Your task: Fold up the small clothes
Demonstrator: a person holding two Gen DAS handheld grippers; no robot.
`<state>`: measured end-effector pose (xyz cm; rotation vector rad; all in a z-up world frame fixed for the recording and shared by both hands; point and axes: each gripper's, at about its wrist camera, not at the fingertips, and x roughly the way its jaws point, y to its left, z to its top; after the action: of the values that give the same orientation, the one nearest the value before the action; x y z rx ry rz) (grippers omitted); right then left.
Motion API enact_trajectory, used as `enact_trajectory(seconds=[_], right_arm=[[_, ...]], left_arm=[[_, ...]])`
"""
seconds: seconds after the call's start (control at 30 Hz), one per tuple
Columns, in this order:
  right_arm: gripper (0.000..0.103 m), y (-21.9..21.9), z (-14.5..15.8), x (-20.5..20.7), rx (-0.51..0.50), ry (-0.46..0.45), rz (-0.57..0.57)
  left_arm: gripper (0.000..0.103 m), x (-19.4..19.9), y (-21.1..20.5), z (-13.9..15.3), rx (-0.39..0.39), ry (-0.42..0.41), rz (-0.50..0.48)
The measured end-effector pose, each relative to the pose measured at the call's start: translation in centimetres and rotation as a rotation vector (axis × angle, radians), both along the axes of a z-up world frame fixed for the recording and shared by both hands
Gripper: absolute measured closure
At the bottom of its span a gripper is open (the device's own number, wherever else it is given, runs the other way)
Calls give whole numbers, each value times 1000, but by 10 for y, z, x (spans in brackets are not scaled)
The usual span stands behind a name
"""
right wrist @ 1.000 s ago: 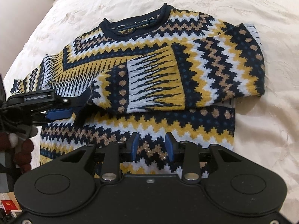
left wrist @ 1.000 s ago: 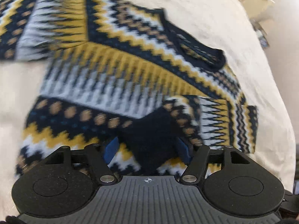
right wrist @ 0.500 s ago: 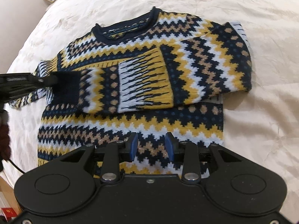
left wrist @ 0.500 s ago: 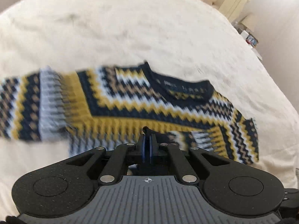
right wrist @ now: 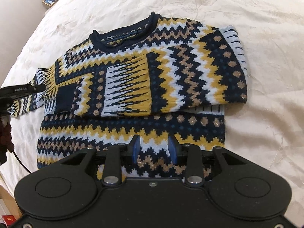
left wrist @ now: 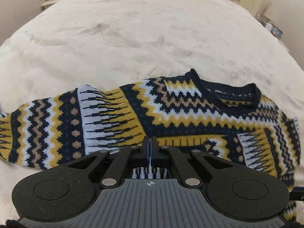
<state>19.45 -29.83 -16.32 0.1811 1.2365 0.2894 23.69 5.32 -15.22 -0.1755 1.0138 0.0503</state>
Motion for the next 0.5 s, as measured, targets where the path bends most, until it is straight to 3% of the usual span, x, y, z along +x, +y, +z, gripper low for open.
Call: enact_trajectory(seconds=[0.07,0.13,0.17,0.2,0.37,0.43,0.47,0.5], right_arm=[[59,0,-2,2,0,5,-3],[59,1,-3,3,-1,8,-2],[59,1,-4,3,0,10,1],[59,2,-4,4,0,12,5],[59,8,-4,5,-3,8,27],[59,9,-5,5,-5,11,36],[59,9,-6,5,-6,14,39],[59,10,-7,5,-8,18,41]], left_arm=[[97,4,7,-6,-103,37,-8],[81,7,7,-17,-174,97,-19],[66,7,5,-22,-192,123,-29],[61,6,2,-26,-198,133,-39],[56,2,-13,-39,-160,150,-31],[58,4,-17,-38,-177,140,-42],[69,7,-20,-36,-174,131,-59],[97,8,-23,-32,-163,112,-78]])
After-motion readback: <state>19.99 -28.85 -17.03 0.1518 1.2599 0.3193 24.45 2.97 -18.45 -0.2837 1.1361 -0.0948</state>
